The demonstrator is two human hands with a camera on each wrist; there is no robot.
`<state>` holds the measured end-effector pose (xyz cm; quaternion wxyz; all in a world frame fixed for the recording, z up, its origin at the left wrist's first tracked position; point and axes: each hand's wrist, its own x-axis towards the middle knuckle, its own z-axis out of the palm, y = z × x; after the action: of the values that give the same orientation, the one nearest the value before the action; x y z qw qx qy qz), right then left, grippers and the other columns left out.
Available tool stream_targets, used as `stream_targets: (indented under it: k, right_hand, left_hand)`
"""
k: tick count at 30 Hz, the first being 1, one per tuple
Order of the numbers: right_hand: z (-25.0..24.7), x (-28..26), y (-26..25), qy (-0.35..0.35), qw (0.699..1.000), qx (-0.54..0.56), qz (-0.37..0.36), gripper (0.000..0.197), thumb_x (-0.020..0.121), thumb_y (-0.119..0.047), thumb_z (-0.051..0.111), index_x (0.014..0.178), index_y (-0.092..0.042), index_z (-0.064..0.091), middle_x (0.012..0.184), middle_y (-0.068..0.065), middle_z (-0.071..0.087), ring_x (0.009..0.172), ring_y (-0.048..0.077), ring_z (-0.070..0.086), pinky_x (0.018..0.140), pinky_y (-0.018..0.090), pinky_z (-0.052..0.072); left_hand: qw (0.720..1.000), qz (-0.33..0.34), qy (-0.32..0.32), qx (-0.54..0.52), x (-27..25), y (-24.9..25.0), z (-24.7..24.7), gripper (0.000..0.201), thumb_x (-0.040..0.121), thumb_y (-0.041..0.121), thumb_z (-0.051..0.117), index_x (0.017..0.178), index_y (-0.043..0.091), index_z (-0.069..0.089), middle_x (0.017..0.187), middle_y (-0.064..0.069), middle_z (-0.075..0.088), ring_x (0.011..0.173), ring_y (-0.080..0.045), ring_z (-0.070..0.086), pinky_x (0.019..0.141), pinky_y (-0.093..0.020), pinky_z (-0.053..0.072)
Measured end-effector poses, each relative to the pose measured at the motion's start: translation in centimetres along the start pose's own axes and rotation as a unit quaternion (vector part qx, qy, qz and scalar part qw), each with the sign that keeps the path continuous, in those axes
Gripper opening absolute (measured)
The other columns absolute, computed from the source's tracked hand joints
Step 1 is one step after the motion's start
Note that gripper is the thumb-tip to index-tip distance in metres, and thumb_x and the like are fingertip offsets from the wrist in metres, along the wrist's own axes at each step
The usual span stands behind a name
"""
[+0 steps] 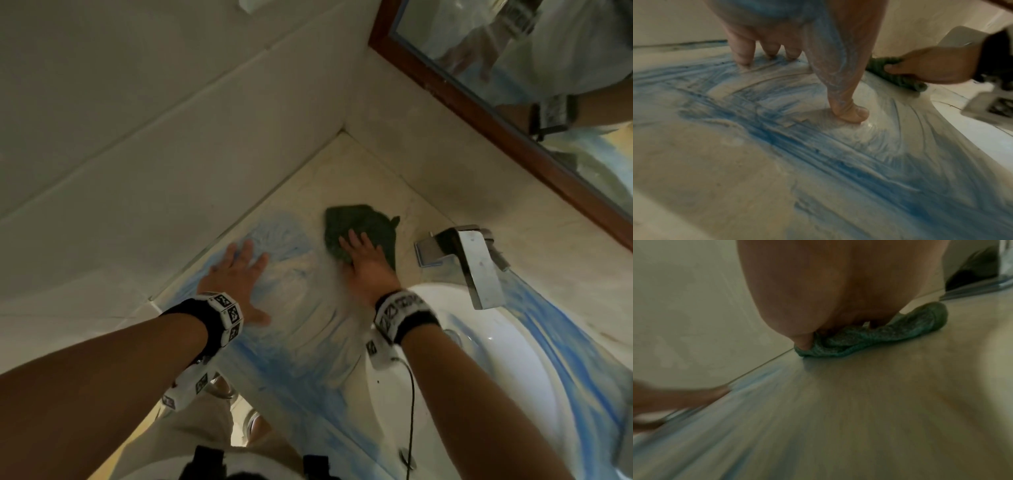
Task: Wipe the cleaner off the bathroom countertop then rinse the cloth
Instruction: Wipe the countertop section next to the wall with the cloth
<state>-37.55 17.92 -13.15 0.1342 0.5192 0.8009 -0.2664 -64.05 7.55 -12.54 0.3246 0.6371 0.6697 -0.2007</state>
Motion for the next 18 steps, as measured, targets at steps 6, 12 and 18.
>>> stream_targets:
  k: [6, 12, 18]
  right_hand:
    - [-2.7, 4.5, 0.4, 0.017, 0.998, 0.035, 0.058, 0.055, 0.105, -0.04, 0.024, 0.156, -0.026, 0.009, 0.163, -0.003, -0.005, 0.15, 0.02, -0.006, 0.12, 0.044, -0.002]
    - [1.9, -2.7, -1.8, 0.024, 1.0, 0.016, 0.011, 0.056, 0.104, -0.035, 0.03, 0.156, -0.025, 0.012, 0.164, -0.001, 0.0, 0.15, 0.02, -0.003, 0.119, 0.04, -0.002]
    - [6.1, -9.3, -3.5, -0.003, 1.0, 0.009, -0.029, 0.056, 0.103, -0.036, 0.027, 0.155, -0.028, 0.011, 0.163, -0.007, -0.002, 0.148, 0.013, -0.01, 0.12, 0.037, -0.008]
  left_hand:
    - [1.0, -0.004, -0.014, 0.011, -0.2, 0.1, -0.3, 0.128, 0.066, 0.074, 0.068, 0.149, 0.036, -0.021, 0.153, 0.005, -0.039, 0.145, -0.024, -0.026, 0.119, -0.053, 0.01]
    - [1.0, -0.005, -0.02, 0.013, -0.2, 0.0, -0.3, 0.129, 0.066, 0.075, 0.068, 0.149, 0.036, -0.023, 0.152, 0.004, -0.039, 0.145, -0.024, -0.027, 0.119, -0.053, 0.01]
    - [1.0, -0.001, -0.016, 0.006, -0.4, 0.1, -0.6, 0.128, 0.067, 0.073, 0.069, 0.15, 0.036, -0.02, 0.152, 0.005, -0.039, 0.145, -0.024, -0.026, 0.12, -0.051, 0.012]
